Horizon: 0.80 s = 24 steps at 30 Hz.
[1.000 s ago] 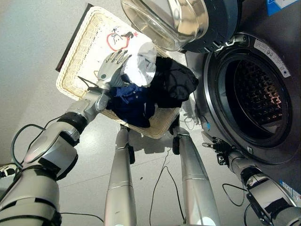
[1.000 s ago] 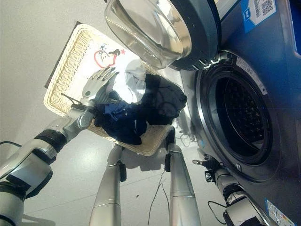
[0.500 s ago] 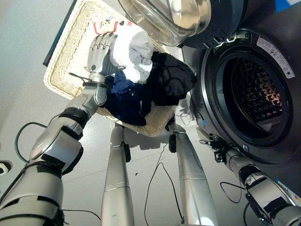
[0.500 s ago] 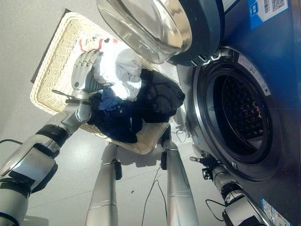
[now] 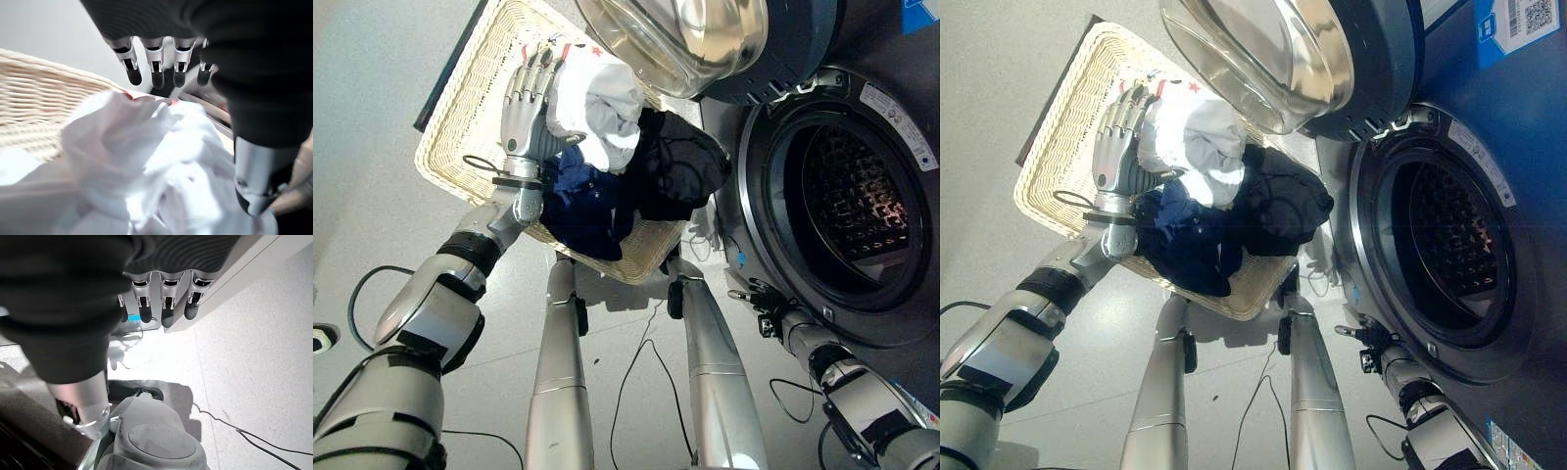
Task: Put the clothes into the washing machine.
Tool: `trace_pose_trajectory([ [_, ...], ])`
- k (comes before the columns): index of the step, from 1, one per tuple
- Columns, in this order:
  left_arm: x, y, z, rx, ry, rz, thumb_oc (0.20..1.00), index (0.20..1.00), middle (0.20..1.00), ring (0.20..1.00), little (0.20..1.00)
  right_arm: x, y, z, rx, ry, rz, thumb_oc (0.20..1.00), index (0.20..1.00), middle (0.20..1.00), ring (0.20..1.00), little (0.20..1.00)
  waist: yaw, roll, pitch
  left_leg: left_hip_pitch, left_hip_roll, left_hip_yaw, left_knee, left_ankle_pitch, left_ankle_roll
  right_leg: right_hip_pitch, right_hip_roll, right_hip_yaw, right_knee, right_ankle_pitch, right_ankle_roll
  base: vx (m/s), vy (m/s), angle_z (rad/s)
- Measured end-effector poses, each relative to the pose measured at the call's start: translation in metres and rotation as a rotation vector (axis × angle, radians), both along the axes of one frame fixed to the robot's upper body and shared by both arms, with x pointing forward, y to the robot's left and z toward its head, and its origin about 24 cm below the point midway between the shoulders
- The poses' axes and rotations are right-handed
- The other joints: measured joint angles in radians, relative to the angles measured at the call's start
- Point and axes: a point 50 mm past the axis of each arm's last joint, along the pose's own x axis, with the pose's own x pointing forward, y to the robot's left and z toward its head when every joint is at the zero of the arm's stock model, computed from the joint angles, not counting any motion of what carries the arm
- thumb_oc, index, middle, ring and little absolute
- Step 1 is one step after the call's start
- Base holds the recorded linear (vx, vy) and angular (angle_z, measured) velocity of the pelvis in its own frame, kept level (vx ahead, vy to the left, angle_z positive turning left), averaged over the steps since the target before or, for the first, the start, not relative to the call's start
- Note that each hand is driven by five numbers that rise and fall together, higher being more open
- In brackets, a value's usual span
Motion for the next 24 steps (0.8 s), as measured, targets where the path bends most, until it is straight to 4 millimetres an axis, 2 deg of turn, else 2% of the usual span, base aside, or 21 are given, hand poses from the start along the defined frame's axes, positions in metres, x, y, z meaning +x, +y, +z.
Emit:
trace_pose_trajectory([
  [1, 0.0, 0.0, 0.0, 0.0, 0.0, 0.0, 1.0, 1.0, 1.0, 1.0, 1.0, 0.0, 0.0, 0.0, 0.0, 0.0, 0.0, 1.0, 1.0, 1.0, 1.0, 1.0, 0.0, 0.0, 0.0, 0.0, 0.0, 0.0, 0.0, 0.0, 0.0, 0.0, 0.0, 0.0, 0.0, 0.0, 0.0, 0.02, 0.057, 0.0],
  [4, 0.004, -0.016, 0.004, 0.18, 0.022, -0.013, 1.0, 1.0, 1.0, 1.0, 1.0, 0.0, -0.001, 0.001, 0.002, -0.001, 0.0, 1.0, 1.0, 1.0, 1.0, 1.0, -0.006, 0.0, 0.0, 0.0, 0.0, 0.005, 0.0, 0.0, 0.0, -0.004, 0.0, 0.005, -0.001, -0.003, 0.005, 0.02, 0.045, -0.02],
  [8, 0.008, -0.019, 0.008, 0.243, 0.068, 0.008, 1.0, 1.0, 1.0, 1.0, 1.0, 0.001, 0.0, 0.002, 0.005, -0.003, 0.008, 1.0, 1.0, 1.0, 1.0, 1.0, -0.024, 0.0, 0.0, -0.004, 0.0, 0.008, 0.0, -0.004, 0.003, -0.009, 0.0, 0.008, -0.002, -0.004, 0.006, 0.02, 0.041, -0.02],
  [14, 0.019, -0.009, 0.006, 0.308, 0.201, 0.111, 1.0, 1.0, 1.0, 1.0, 1.0, 0.002, -0.001, 0.003, 0.003, -0.004, 0.015, 1.0, 1.0, 1.0, 1.0, 1.0, -0.041, 0.0, 0.0, -0.024, 0.0, 0.011, 0.005, -0.001, 0.0, -0.032, 0.001, 0.012, 0.009, 0.001, -0.002, 0.0, 0.0, 0.0],
  [24, 0.027, 0.0, 0.01, 0.297, 0.296, 0.224, 1.0, 1.0, 1.0, 1.0, 1.0, 0.005, 0.0, 0.006, -0.007, -0.01, 0.028, 1.0, 1.0, 1.0, 1.0, 1.0, -0.054, 0.0, -0.001, -0.023, 0.003, 0.014, 0.009, -0.006, 0.001, -0.037, 0.006, 0.018, 0.013, -0.001, 0.002, 0.0, 0.001, -0.01],
])
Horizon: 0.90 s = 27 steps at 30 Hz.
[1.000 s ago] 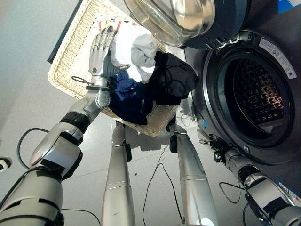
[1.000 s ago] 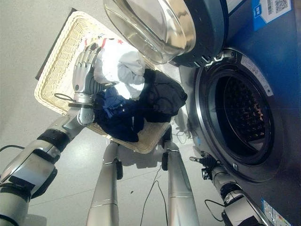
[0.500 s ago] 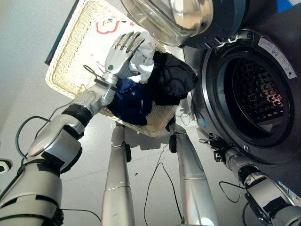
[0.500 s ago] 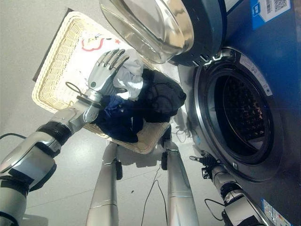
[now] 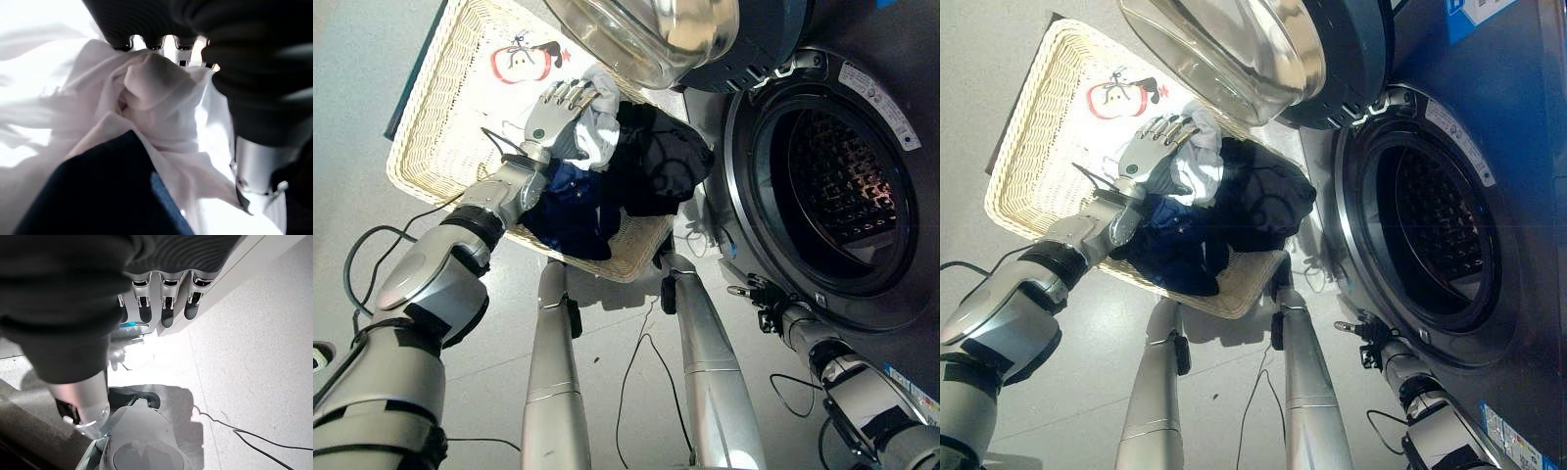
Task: Put the clothes into the washing machine.
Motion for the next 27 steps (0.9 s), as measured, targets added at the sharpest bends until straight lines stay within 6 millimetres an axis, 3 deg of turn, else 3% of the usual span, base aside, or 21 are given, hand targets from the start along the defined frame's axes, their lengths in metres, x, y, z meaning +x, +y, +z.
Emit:
trace_pose_trajectory([
  [12, 0.003, 0.001, -0.002, -0.006, 0.007, 0.048, 1.0, 1.0, 1.0, 1.0, 1.0, 0.006, 0.003, 0.006, -0.012, -0.014, 0.019, 1.0, 1.0, 1.0, 1.0, 1.0, 0.0, -0.001, -0.001, 0.001, 0.001, 0.0, 0.005, 0.002, -0.006, 0.001, 0.003, 0.002, 0.001, 0.002, -0.002, 0.0, 0.0, 0.0],
  [13, 0.003, 0.001, -0.003, -0.006, 0.007, 0.054, 0.881, 0.881, 0.881, 0.881, 0.881, 0.006, 0.003, 0.006, -0.012, -0.015, 0.019, 1.0, 1.0, 1.0, 1.0, 1.0, 0.0, -0.001, -0.001, 0.002, 0.001, 0.0, 0.005, 0.002, -0.006, 0.001, 0.003, 0.002, 0.002, 0.002, -0.002, 0.0, 0.0, 0.0],
  [14, 0.004, 0.001, -0.003, -0.006, 0.006, 0.059, 0.47, 0.47, 0.47, 0.47, 0.47, 0.006, 0.003, 0.006, -0.012, -0.015, 0.019, 1.0, 1.0, 1.0, 1.0, 1.0, 0.0, -0.001, -0.001, 0.002, 0.002, 0.0, 0.005, 0.002, -0.006, 0.001, 0.004, 0.002, 0.002, 0.002, -0.002, 0.0, 0.0, 0.0],
  [15, 0.004, 0.001, -0.003, -0.002, 0.004, 0.066, 0.2, 0.2, 0.2, 0.2, 0.2, 0.007, 0.003, 0.006, -0.012, -0.016, 0.02, 1.0, 1.0, 1.0, 1.0, 1.0, 0.0, -0.001, -0.001, 0.002, 0.002, 0.0, 0.005, 0.001, -0.004, 0.001, 0.004, 0.002, 0.002, 0.002, -0.002, 0.0, 0.0, 0.0],
  [22, 0.005, 0.002, 0.008, 0.008, -0.029, 0.105, 0.2, 0.2, 0.2, 0.2, 0.2, 0.009, 0.005, 0.009, -0.018, -0.024, 0.019, 1.0, 1.0, 1.0, 1.0, 1.0, 0.0, -0.004, -0.006, 0.012, 0.007, 0.0, 0.005, -0.001, -0.002, 0.009, 0.008, 0.002, 0.001, 0.003, -0.003, 0.0, 0.0, 0.0],
  [27, 0.007, 0.008, 0.005, 0.01, -0.006, 0.152, 0.2, 0.2, 0.2, 0.2, 0.2, 0.013, 0.005, 0.013, -0.001, -0.045, 0.001, 1.0, 1.0, 1.0, 1.0, 1.0, -0.002, -0.004, -0.006, 0.014, 0.007, 0.006, 0.005, 0.001, -0.007, 0.009, 0.008, 0.005, 0.0, 0.004, -0.006, 0.0, 0.0, 0.0],
])
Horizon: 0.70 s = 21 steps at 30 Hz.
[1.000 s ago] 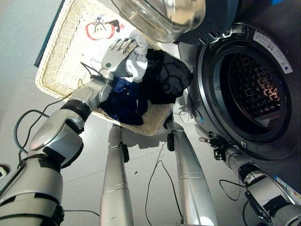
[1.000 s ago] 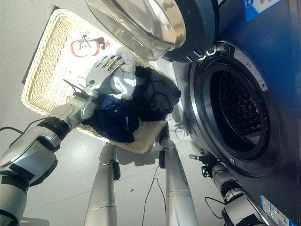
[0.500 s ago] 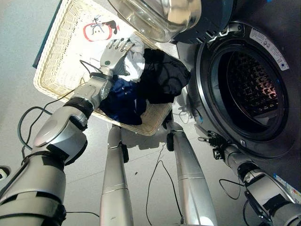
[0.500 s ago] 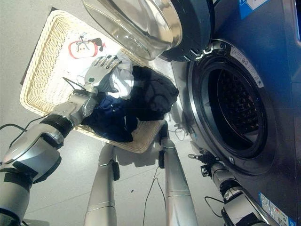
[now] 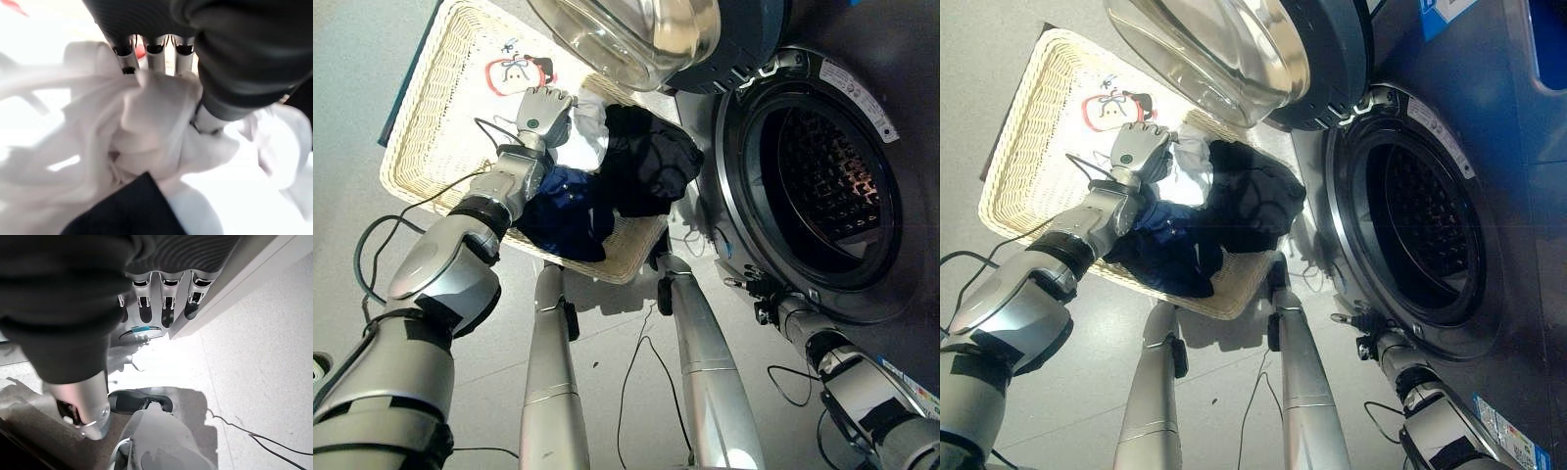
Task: Put the clothes into the washing machine.
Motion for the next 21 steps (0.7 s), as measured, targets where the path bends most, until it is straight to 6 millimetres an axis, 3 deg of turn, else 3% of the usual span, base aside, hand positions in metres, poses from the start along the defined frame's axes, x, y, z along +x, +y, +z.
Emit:
trace_pose_trajectory([
  [10, 0.001, 0.007, -0.01, -0.027, 0.041, 0.041, 0.2, 0.2, 0.2, 0.2, 0.2, 0.008, 0.002, 0.014, 0.039, -0.143, -0.023, 1.0, 1.0, 1.0, 1.0, 1.0, 0.004, 0.001, 0.0, 0.009, 0.001, 0.016, -0.001, 0.0, 0.0, 0.001, 0.001, 0.011, 0.002, 0.0, 0.001, 0.0, 0.001, -0.01],
  [21, -0.004, 0.019, -0.023, -0.406, 0.004, -0.011, 0.2, 0.2, 0.2, 0.2, 0.2, 0.031, 0.026, 0.057, 0.116, -0.397, 0.045, 1.0, 1.0, 1.0, 1.0, 1.0, 0.017, 0.003, -0.001, 0.014, 0.002, 0.02, -0.007, 0.0, -0.001, 0.0, 0.001, 0.014, 0.002, -0.001, 0.001, 0.0, 0.0, 0.0],
])
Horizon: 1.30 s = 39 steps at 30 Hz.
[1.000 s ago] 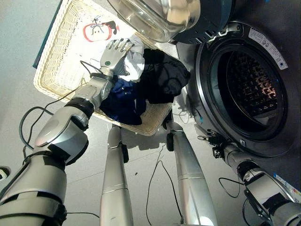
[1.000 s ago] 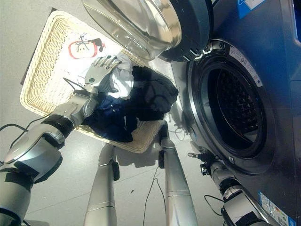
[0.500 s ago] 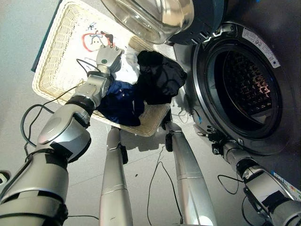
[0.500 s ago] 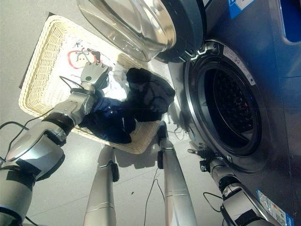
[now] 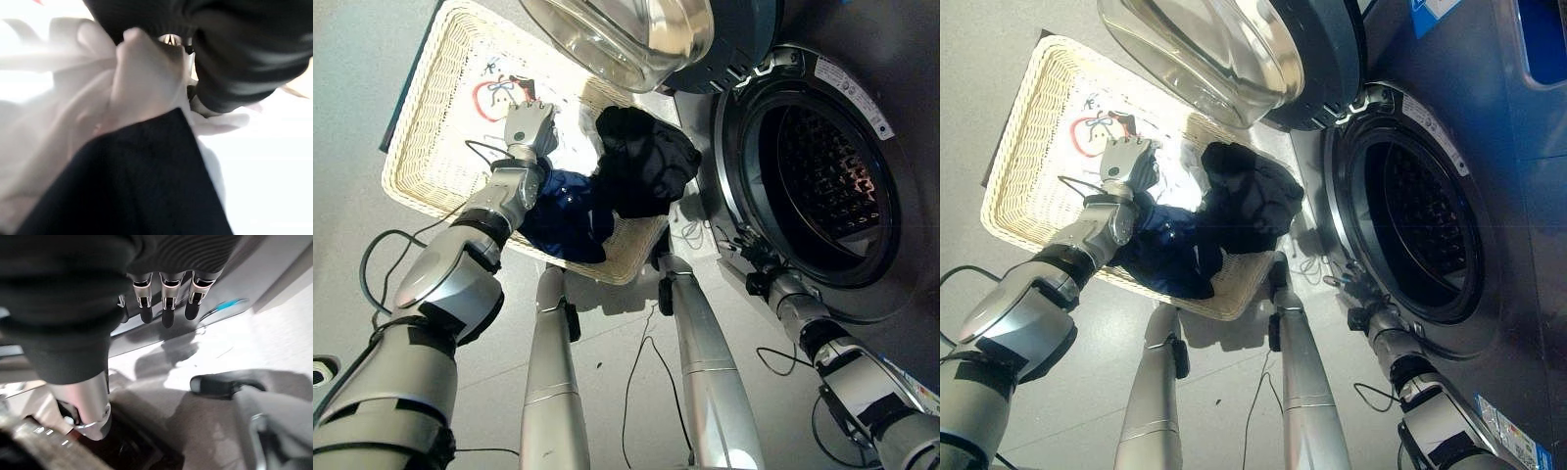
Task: Put the clothes into the washing machine.
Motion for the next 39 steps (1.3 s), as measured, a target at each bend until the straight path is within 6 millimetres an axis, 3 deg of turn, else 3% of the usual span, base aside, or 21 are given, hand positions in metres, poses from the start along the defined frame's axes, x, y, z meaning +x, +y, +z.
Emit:
trace_pose_trajectory([
  [7, -0.006, 0.005, -0.006, -0.316, -0.056, -0.087, 0.2, 0.2, 0.2, 0.2, 0.2, 0.003, 0.006, 0.008, 0.004, -0.036, -0.016, 1.0, 1.0, 1.0, 1.0, 1.0, 0.035, 0.001, 0.0, 0.002, 0.0, 0.001, -0.005, 0.0, 0.0, -0.001, -0.001, 0.0, 0.001, 0.001, -0.002, 0.0, 0.0, 0.0],
  [13, -0.019, 0.02, -0.003, -0.887, -0.19, -0.278, 0.2, 0.2, 0.2, 0.2, 0.2, 0.003, 0.014, 0.015, 0.022, -0.073, -0.005, 1.0, 1.0, 1.0, 1.0, 1.0, 0.045, 0.001, 0.001, 0.005, 0.0, 0.0, -0.006, 0.002, -0.002, -0.001, -0.001, 0.001, 0.012, 0.001, -0.006, 0.0, 0.0, 0.0],
  [19, -0.031, 0.024, -0.008, -1.179, -0.264, -0.484, 0.2, 0.2, 0.2, 0.2, 0.2, 0.0, 0.025, 0.024, 0.062, -0.132, 0.002, 1.0, 1.0, 1.0, 1.0, 1.0, 0.049, 0.001, 0.001, 0.007, 0.0, -0.003, -0.014, 0.005, -0.004, -0.001, 0.0, 0.0, 0.012, -0.002, -0.001, 0.0, 0.0, 0.0],
  [22, -0.033, 0.021, -0.01, -1.225, -0.27, -0.542, 0.2, 0.2, 0.2, 0.2, 0.2, 0.0, 0.027, 0.028, 0.075, -0.152, 0.0, 1.0, 1.0, 1.0, 1.0, 1.0, 0.052, 0.001, 0.001, 0.009, -0.001, -0.004, -0.021, 0.008, -0.005, -0.002, 0.0, 0.0, 0.011, -0.002, -0.001, 0.0, 0.0, 0.0],
  [25, -0.047, 0.006, -0.009, -1.365, -0.349, -0.755, 0.2, 0.2, 0.2, 0.2, 0.2, -0.007, 0.036, 0.044, 0.143, -0.25, -0.01, 1.0, 1.0, 1.0, 1.0, 1.0, 0.068, 0.002, 0.002, 0.012, -0.001, -0.002, -0.037, 0.014, -0.003, -0.006, -0.002, 0.0, 0.01, -0.003, -0.001, 0.0, 0.0, 0.0],
  [31, -0.068, -0.022, -0.006, -1.392, -0.407, -1.005, 0.2, 0.2, 0.2, 0.2, 0.2, -0.019, 0.057, 0.071, 0.206, -0.41, 0.038, 1.0, 1.0, 1.0, 1.0, 1.0, 0.079, 0.002, 0.002, 0.013, -0.012, -0.005, -0.048, 0.02, 0.0, -0.007, -0.013, -0.001, 0.016, -0.01, 0.004, 0.0, -0.003, 0.04],
  [39, -0.099, -0.057, 0.005, -1.224, -0.37, -1.291, 0.2, 0.2, 0.2, 0.2, 0.2, -0.041, 0.094, 0.11, 0.231, -0.627, 0.216, 1.0, 1.0, 1.0, 1.0, 1.0, 0.082, 0.002, 0.002, 0.016, -0.016, -0.005, -0.059, 0.022, 0.002, -0.008, -0.019, -0.001, 0.015, -0.013, 0.007, 0.0, -0.002, 0.01],
])
